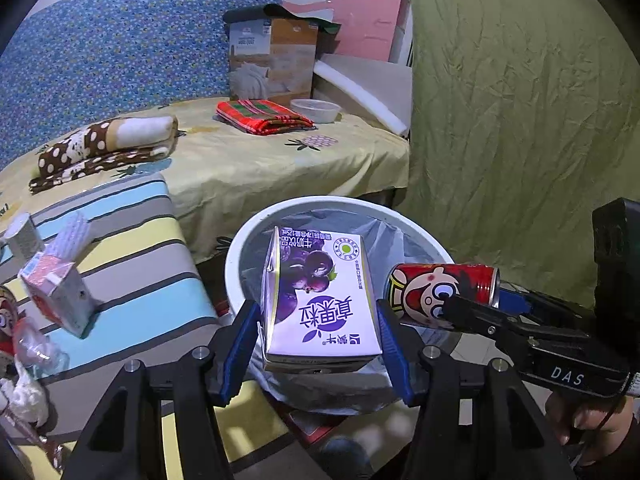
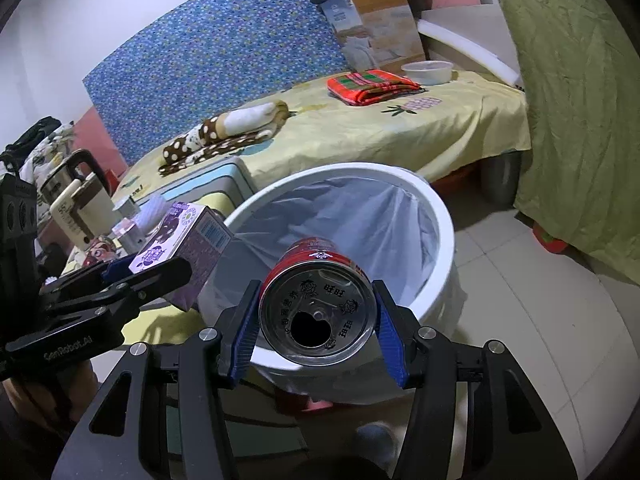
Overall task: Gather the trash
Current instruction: 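Carry the red can and purple carton over the bin and open both tools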
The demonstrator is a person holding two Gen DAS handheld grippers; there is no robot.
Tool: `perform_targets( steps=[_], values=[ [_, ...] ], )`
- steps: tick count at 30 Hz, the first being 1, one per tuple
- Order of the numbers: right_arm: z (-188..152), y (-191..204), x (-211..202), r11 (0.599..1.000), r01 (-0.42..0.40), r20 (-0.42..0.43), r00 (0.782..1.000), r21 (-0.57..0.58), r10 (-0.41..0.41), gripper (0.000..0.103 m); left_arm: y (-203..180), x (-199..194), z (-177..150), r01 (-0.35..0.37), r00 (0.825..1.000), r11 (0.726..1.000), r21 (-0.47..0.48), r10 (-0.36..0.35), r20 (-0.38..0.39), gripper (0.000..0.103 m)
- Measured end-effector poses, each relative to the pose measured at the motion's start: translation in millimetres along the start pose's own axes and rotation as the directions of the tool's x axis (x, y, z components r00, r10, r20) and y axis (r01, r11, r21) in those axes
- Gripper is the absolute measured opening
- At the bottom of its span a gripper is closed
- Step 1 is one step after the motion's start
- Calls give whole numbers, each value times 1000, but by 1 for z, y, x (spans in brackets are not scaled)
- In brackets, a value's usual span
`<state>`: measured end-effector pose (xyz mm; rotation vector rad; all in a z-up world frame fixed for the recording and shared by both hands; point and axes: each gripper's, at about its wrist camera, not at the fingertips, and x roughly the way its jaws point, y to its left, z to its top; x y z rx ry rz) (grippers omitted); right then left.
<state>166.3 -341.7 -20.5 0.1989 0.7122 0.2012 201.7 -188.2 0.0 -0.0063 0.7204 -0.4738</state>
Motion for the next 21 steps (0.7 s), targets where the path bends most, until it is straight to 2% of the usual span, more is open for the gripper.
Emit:
perform_targets(
  steps=[11,21],
  values=[
    [4,-6,6,999,41,-19,999,3,-41,55,3,21,6,28,999,1000,-2,-28,-36,58],
    [6,-3,3,998,69,-9,998,-10,-70,55,10,15,3,22,999,999,-25,-23,-25,62]
  ],
)
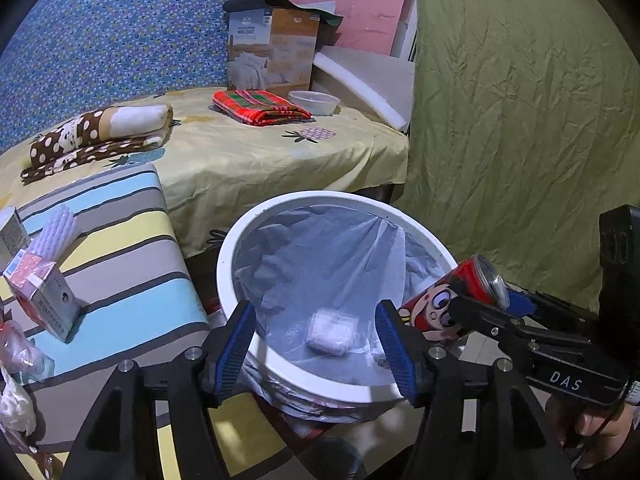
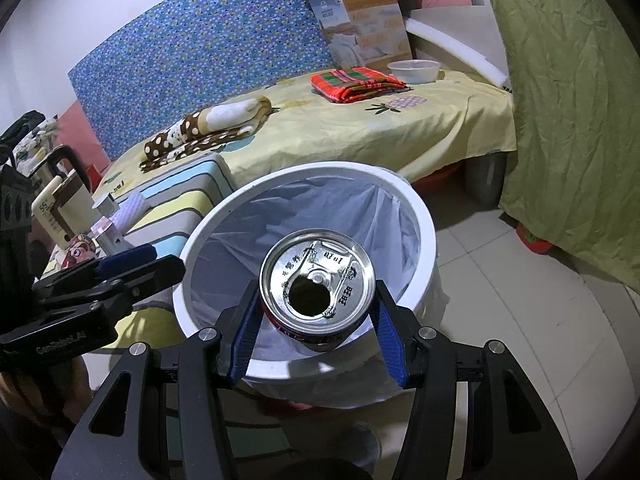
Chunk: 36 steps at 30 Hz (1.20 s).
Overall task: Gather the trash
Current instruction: 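Carry the red can and purple carton over the bin and open both tools, then move both open tools back over the table toward the remaining trash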
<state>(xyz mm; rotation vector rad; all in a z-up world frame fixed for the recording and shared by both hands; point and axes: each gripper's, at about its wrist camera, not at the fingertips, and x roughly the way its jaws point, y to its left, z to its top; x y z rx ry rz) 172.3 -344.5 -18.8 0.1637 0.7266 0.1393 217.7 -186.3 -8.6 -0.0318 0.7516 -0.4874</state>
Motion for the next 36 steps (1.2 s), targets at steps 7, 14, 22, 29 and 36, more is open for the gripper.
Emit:
perform_targets(
  steps=[7,14,22,29,36],
  values=[
    [3,4,-8,1000,2,29,1000,-11,-2,55,6,-21,-7,-4,1000,1000,-25,4,21,62],
    [-2,21,-18,999,-43,38,998,-32,44,55,13,-49,-20,-35,998,998,-51,37,43,62],
    [-13,55,-23,987,-125,7,992,-100,127,55,31,-87,-43,-114,990,988,-102,121,73,62],
    [-23,84,-24,969,-202,-32,979,-145,199,55,46,-120,-64,-181,977,975,-129,193,88,62],
    [-30,98,-23,954,-254,-60,967,-162,248,55,63,-142,-85,-236,964,957,-171,253,85,62]
  ],
)
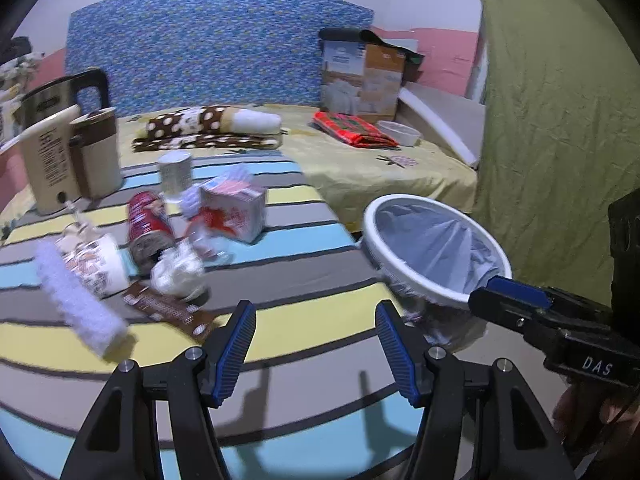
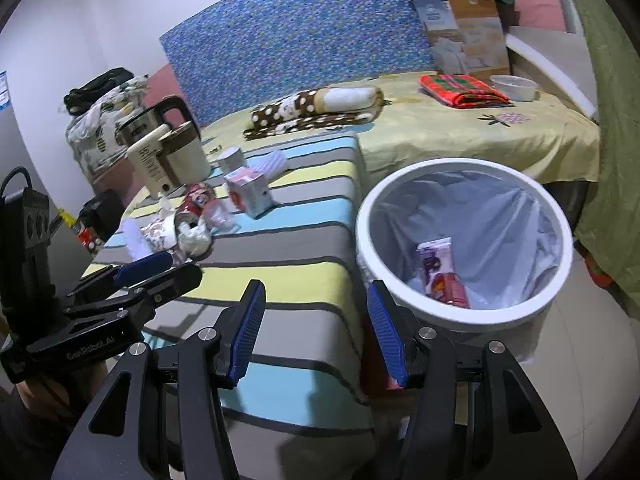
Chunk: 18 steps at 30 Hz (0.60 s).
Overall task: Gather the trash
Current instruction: 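Move both open tools back over the table toward the remaining trash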
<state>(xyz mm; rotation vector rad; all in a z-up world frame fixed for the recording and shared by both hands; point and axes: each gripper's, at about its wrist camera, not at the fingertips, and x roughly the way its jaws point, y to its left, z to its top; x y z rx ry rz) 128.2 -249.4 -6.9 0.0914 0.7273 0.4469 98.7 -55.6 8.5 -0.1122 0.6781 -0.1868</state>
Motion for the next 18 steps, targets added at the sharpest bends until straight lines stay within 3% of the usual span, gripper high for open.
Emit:
perform_targets(
  steps=[18],
  values=[
    [-3,48,22,989,-118,-66,991,-94,112,55,68,-22,-17,-154,988,980,-123,154,-7,62]
  ],
)
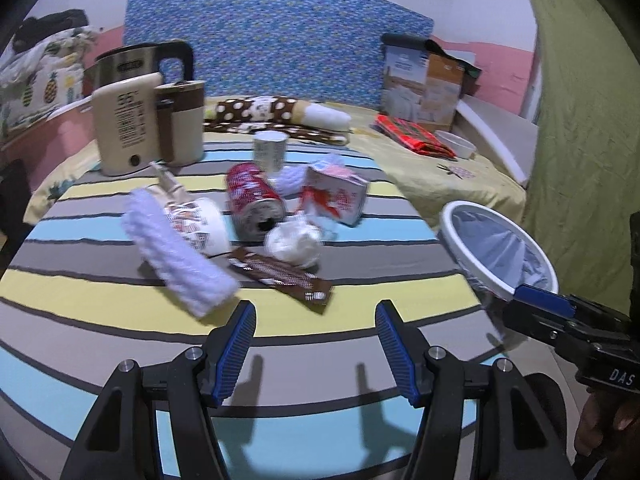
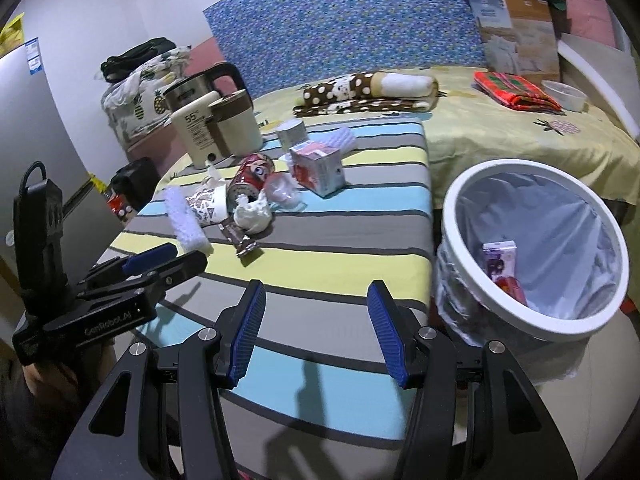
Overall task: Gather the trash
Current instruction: 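Move both open tools back over the table toward the remaining trash, then grasp the white foam net with the left tool while the right tool grasps crumpled tissue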
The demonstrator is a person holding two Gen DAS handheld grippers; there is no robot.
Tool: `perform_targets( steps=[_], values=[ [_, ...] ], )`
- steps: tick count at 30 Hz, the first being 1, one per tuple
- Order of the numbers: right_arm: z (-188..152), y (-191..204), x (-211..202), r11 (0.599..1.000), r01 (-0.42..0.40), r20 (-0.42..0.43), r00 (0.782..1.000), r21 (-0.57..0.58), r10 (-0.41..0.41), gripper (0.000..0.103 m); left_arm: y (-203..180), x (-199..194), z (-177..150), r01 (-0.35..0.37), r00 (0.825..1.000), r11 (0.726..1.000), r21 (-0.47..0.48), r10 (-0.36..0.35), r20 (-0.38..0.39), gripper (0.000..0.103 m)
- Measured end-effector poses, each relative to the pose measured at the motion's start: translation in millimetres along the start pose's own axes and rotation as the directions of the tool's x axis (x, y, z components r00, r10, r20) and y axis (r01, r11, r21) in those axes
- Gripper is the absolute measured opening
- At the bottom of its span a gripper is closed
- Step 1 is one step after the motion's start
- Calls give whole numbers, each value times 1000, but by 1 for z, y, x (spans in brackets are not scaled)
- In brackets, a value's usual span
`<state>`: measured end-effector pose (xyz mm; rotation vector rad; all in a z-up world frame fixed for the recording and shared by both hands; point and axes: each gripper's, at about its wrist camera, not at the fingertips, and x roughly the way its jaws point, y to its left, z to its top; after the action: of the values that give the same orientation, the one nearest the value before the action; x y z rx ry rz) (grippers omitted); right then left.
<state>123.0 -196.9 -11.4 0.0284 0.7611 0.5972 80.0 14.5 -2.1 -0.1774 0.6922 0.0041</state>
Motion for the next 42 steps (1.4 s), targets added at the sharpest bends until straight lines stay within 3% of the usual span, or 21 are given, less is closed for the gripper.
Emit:
perform_targets(
  steps=[15,24,31,42],
  values=[
    [12,18,22,999,-32,-20,999,-22,31,55,66,13,13,-121,992,980,-158,122,-4,62],
    [23,27,37,999,-40,-33,999,-32,39,55,98,37,24,-114,993,953,-281,112,-24,62],
    [32,35,58,997,-63,-50,997,-41,61,55,97,47,22,-77,997,964,-255,69,-40,27],
    [44,49,95,994,-103,-98,990,-41,99,55,101,34,16,-38,999,975,-220,36,-15,22]
  ],
)
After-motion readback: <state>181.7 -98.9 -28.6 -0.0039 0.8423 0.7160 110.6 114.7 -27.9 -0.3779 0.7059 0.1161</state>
